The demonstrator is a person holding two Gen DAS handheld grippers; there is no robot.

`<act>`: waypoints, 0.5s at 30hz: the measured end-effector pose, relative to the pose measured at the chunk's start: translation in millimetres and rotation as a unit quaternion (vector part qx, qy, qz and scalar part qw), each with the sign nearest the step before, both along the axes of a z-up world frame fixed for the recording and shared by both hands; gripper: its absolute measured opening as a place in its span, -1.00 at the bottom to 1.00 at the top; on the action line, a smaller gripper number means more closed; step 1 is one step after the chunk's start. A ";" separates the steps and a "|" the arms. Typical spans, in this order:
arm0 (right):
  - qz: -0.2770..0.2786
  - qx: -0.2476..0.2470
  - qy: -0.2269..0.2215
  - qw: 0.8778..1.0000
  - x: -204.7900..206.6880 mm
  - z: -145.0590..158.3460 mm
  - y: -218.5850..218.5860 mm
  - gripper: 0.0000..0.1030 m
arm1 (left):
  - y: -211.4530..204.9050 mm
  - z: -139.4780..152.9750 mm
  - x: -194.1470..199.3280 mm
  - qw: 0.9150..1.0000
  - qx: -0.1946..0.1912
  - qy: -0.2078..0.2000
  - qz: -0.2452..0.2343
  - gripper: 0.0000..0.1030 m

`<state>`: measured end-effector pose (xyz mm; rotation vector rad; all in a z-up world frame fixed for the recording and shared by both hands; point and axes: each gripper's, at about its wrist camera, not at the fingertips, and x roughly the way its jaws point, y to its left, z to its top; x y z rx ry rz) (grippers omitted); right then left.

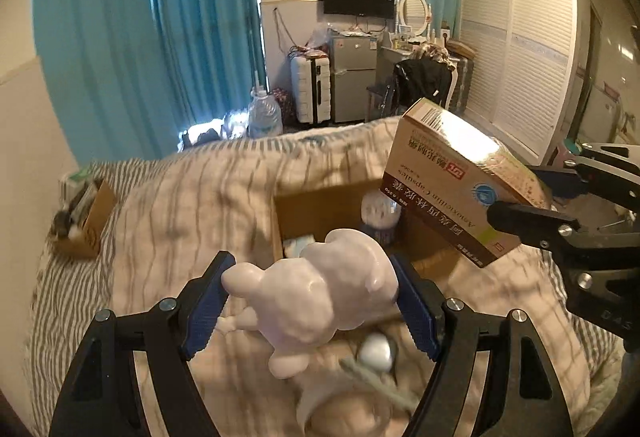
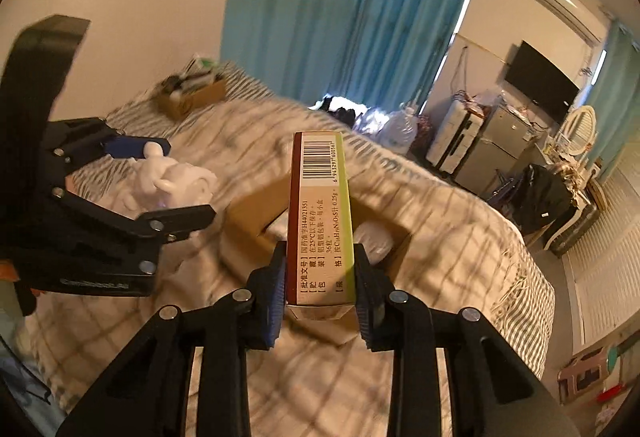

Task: Organize objects
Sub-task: 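Lower figurine and medicine box into the box and open both grippers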

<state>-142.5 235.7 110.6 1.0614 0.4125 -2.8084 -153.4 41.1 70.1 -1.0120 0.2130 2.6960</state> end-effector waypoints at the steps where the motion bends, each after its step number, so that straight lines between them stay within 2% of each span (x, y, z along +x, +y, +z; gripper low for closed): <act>1: -0.005 -0.003 0.001 1.000 -6.0 2.0 3.7 -0.44 | 3.1 -0.3 -11.3 1.000 0.000 -0.003 -0.003 0.55; 6: -0.021 -0.023 -0.017 0.999 -47.2 -7.1 24.8 -0.44 | 12.2 -19.8 -71.0 0.999 0.016 -0.034 -0.015 0.55; 11: -0.020 -0.034 -0.057 0.998 -87.3 -40.3 34.5 -0.44 | 18.1 -51.2 -112.9 0.998 0.020 -0.065 -0.014 0.55; 15: -0.019 -0.045 -0.090 0.995 -106.3 -74.1 41.7 -0.44 | 21.5 -77.4 -128.9 0.996 0.017 -0.087 -0.014 0.55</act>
